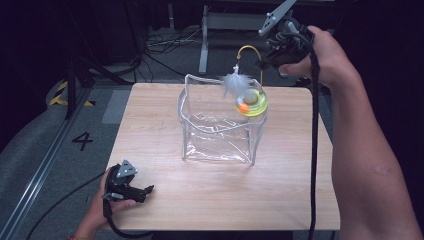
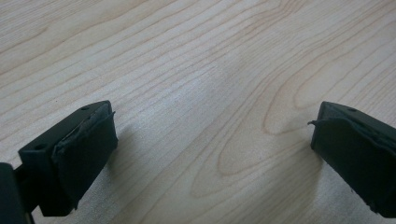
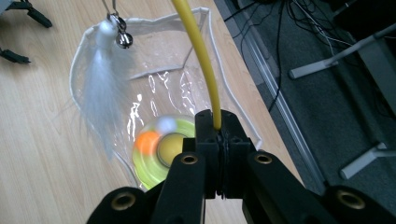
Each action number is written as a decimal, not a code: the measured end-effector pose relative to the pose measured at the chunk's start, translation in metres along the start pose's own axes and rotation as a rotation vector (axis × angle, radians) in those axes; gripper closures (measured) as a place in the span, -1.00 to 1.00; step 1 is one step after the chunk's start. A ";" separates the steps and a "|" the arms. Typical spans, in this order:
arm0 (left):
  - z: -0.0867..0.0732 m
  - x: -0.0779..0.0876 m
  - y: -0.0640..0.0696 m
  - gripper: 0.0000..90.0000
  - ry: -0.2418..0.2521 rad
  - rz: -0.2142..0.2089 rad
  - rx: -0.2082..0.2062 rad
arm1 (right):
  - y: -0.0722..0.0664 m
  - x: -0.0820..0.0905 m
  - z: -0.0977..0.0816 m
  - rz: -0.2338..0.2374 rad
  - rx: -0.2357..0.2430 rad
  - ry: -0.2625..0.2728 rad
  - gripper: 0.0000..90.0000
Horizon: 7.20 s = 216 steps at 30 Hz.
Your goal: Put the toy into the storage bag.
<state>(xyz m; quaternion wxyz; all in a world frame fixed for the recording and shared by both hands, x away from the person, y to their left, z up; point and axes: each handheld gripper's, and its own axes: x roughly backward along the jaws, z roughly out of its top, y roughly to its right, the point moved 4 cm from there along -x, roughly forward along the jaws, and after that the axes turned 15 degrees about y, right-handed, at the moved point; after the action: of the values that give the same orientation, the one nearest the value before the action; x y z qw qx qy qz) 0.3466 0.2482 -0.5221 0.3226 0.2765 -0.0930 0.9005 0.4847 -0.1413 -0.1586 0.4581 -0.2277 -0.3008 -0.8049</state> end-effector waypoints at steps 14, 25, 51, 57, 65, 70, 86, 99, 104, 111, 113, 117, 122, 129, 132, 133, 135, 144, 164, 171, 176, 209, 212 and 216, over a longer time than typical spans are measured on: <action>0.000 0.000 0.000 -0.99 0.000 -0.002 -0.002 | -0.005 -0.033 -0.012 0.023 -0.011 -0.021 0.96; 0.000 0.000 0.000 -0.99 -0.001 -0.005 0.000 | -0.015 -0.064 -0.044 0.062 -0.021 -0.058 0.96; 0.000 0.000 0.000 -0.99 -0.003 -0.002 -0.005 | -0.045 -0.112 -0.099 0.167 -0.025 -0.144 0.96; 0.000 0.000 0.000 -0.99 -0.002 -0.003 -0.006 | -0.051 -0.118 -0.106 0.182 -0.016 -0.184 0.96; 0.000 0.000 -0.001 -0.99 -0.001 -0.003 -0.007 | -0.051 -0.120 -0.110 0.196 -0.022 -0.205 0.94; 0.000 0.000 0.000 -0.99 -0.002 -0.003 -0.005 | -0.047 -0.112 -0.109 0.187 -0.031 -0.190 0.93; 0.000 -0.001 -0.001 -0.99 0.003 0.000 -0.007 | -0.047 -0.096 -0.102 0.162 -0.032 -0.111 0.71; 0.000 -0.001 -0.001 -0.99 0.002 0.000 -0.008 | -0.048 -0.080 -0.099 0.089 -0.041 -0.024 0.23; 0.000 -0.001 -0.001 -0.99 0.001 0.000 -0.008 | -0.045 -0.072 -0.099 0.037 -0.049 0.012 0.06; 0.000 -0.001 0.000 -0.99 0.001 -0.001 -0.007 | -0.042 -0.054 -0.107 -0.033 -0.074 0.073 -0.24; 0.000 -0.001 -0.001 -0.99 0.002 0.000 -0.008 | -0.042 -0.051 -0.108 -0.061 -0.070 0.082 -0.28; 0.000 -0.001 -0.001 -0.99 0.002 0.000 -0.008 | -0.042 -0.041 -0.114 -0.083 -0.089 0.121 -0.35; 0.000 -0.001 -0.001 -0.99 0.002 -0.001 -0.008 | -0.042 -0.030 -0.122 -0.123 -0.094 0.132 -0.43; 0.000 -0.001 0.000 -0.99 0.001 -0.001 -0.001 | -0.044 -0.019 -0.134 -0.147 -0.091 0.134 -0.45; 0.000 -0.001 -0.001 -0.99 0.001 0.000 -0.008 | -0.045 -0.015 -0.145 -0.165 -0.090 0.117 -0.46; 0.000 -0.001 -0.001 -0.99 0.002 0.000 -0.008 | -0.045 -0.014 -0.149 -0.174 -0.093 0.118 -0.46; 0.000 -0.001 0.000 -0.99 0.001 -0.001 -0.006 | -0.046 -0.011 -0.155 -0.179 -0.103 0.121 -0.46; 0.000 -0.001 0.000 -0.99 0.001 0.000 -0.007 | -0.055 -0.005 -0.183 -0.203 -0.103 0.119 -0.45; 0.001 -0.001 0.000 -0.99 -0.003 0.002 -0.004 | -0.095 -0.033 -0.278 -0.192 -0.174 0.055 -0.49; 0.001 -0.001 0.000 -0.99 -0.002 0.002 -0.004 | -0.106 -0.040 -0.303 -0.186 -0.200 0.049 -0.50; 0.001 -0.001 0.000 -0.99 -0.001 0.003 -0.004 | -0.115 -0.042 -0.329 -0.183 -0.232 0.052 -0.50; 0.001 -0.001 0.000 -0.99 -0.001 0.005 -0.003 | -0.140 -0.028 -0.430 -0.298 -0.556 0.157 -0.66; 0.001 -0.001 0.000 -0.99 -0.003 0.008 -0.001 | -0.141 -0.028 -0.430 -0.304 -0.559 0.156 -0.66; 0.000 -0.001 0.000 -0.99 -0.002 0.010 0.001 | -0.141 -0.028 -0.430 -0.310 -0.561 0.155 -0.67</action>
<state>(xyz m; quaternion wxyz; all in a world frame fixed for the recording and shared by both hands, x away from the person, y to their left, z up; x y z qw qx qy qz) 0.3471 0.2475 -0.5221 0.3177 0.2772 -0.0942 0.9018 0.3360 -0.3661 -0.5235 0.2710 -0.2347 -0.0625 -0.9314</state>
